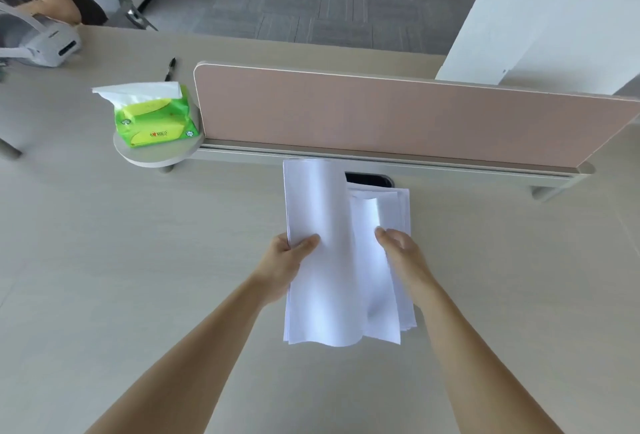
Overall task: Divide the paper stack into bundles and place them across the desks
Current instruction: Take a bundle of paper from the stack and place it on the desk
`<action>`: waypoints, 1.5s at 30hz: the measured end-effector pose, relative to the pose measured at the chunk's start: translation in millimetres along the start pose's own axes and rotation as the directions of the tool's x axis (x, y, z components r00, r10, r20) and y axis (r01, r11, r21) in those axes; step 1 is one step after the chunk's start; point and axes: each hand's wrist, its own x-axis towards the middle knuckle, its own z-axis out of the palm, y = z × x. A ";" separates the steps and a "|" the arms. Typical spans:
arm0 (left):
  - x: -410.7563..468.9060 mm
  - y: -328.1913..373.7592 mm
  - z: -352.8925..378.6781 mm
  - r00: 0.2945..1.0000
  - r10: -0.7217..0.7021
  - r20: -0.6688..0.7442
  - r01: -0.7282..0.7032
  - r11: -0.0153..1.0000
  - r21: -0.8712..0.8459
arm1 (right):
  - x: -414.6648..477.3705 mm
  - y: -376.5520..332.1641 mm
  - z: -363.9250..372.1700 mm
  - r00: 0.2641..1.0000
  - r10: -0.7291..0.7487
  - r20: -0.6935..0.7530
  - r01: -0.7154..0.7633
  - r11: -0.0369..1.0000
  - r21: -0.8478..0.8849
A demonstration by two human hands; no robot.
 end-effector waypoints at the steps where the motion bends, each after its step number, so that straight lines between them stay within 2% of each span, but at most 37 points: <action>1: -6.4 3.1 -5.6 0.999 0.008 0.038 -0.007 1.000 -0.013 | -8.6 -5.0 6.6 1.000 -0.011 0.014 0.011 1.000 -0.005; 5: -38.7 17.6 -43.2 0.990 0.068 0.126 -0.060 0.996 -0.066 | -39.9 -32.1 36.6 0.997 -0.067 0.036 0.067 0.998 -0.021; 8: -61.3 26.3 -76.8 0.987 0.123 0.108 -0.114 0.989 -0.090 | -48.0 -46.9 54.4 0.981 -0.019 -0.196 -0.012 0.988 -0.155; 10: -74.1 31.4 -97.0 0.980 0.170 0.102 -0.163 0.984 -0.075 | -57.6 -59.4 65.9 0.970 -0.039 -0.242 0.012 0.994 -0.111; 12: -83.9 34.1 -116.1 0.973 0.205 0.105 -0.201 0.978 -0.051 | -72.1 -69.2 86.0 0.996 -0.062 -0.058 0.066 0.996 0.067; 15: -98.5 36.0 -142.1 0.967 0.237 0.096 -0.233 0.971 -0.052 | -90.8 -77.8 123.3 0.975 -0.126 0.182 0.096 0.982 0.165; 18: -113.4 37.2 -167.0 0.958 0.265 0.108 -0.261 0.964 -0.051 | -106.4 -86.6 164.1 0.953 -0.139 0.268 0.102 0.984 0.146; 20: -124.8 37.8 -183.2 0.954 0.281 0.105 -0.277 0.960 -0.045 | -117.0 -91.9 186.9 0.918 -0.181 0.354 0.112 0.972 0.206; 22: -137.5 39.6 -198.1 0.950 0.311 0.040 -0.311 0.950 -0.001 | -124.9 -95.7 203.1 0.893 -0.233 0.386 0.123 0.950 0.288; 24: -150.9 40.1 -212.1 0.930 0.361 -0.074 -0.359 0.933 0.038 | -132.9 -96.6 216.2 0.876 -0.322 0.359 0.156 0.893 0.422; 26: -159.8 33.5 -226.3 0.910 0.388 -0.144 -0.383 0.922 0.060 | -146.1 -94.3 226.5 0.895 -0.389 0.218 0.237 0.829 0.506; 29: -165.4 6.8 -243.9 0.881 0.403 -0.247 -0.378 0.915 0.143 | -169.0 -74.6 241.6 0.891 -0.453 0.027 0.409 0.827 0.386; 31: -165.0 -19.8 -253.3 0.871 0.362 -0.332 -0.318 0.931 0.181 | -177.7 -48.3 252.3 0.897 -0.442 0.001 0.426 0.865 0.266; 33: -164.4 -47.3 -261.6 0.863 0.325 -0.387 -0.264 0.943 0.202 | -183.3 -23.3 262.7 0.907 -0.420 0.035 0.411 0.900 0.147; 37: -170.1 -73.5 -268.7 0.862 0.328 -0.387 -0.266 0.942 0.204 | -183.7 -6.4 275.5 0.911 -0.410 0.029 0.404 0.906 0.126; 41: -185.0 -66.6 -273.2 0.883 0.357 -0.307 -0.287 0.925 0.249 | -188.0 -11.0 271.6 0.898 -0.436 0.060 0.423 0.892 0.157; 45: -199.4 -47.1 -279.2 0.869 0.436 -0.233 -0.394 0.896 0.205 | -194.9 -25.4 255.0 0.866 -0.493 0.084 0.474 0.862 0.181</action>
